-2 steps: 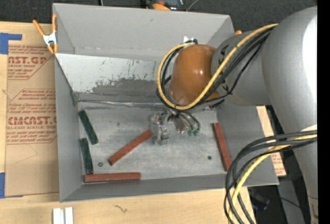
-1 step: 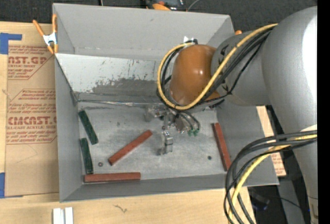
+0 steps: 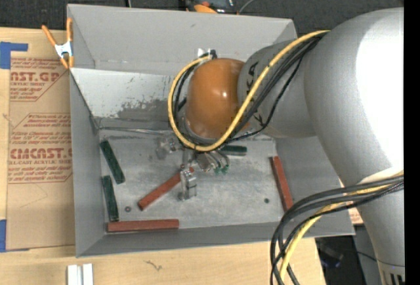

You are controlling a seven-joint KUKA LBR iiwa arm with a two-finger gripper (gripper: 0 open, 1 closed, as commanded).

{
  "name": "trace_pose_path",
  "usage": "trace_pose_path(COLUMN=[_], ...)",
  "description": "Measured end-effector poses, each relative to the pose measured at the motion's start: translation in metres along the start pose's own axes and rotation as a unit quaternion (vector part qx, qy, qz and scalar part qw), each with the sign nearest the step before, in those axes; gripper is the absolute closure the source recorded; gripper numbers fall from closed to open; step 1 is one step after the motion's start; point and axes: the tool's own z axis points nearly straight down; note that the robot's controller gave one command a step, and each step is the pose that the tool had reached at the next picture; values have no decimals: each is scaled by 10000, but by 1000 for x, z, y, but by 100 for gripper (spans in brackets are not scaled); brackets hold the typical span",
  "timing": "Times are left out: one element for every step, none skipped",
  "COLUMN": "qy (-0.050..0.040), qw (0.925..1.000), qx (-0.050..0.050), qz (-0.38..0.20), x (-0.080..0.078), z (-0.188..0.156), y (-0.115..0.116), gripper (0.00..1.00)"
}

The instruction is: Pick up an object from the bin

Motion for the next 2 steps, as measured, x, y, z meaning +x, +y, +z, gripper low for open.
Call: trace_pose_path(qy=[5, -42], qw=[10000, 10000], qx=[6, 24], qz=[21, 63], x=[1, -13], z=[0, -179], y=[-3, -9], gripper=[100, 100])
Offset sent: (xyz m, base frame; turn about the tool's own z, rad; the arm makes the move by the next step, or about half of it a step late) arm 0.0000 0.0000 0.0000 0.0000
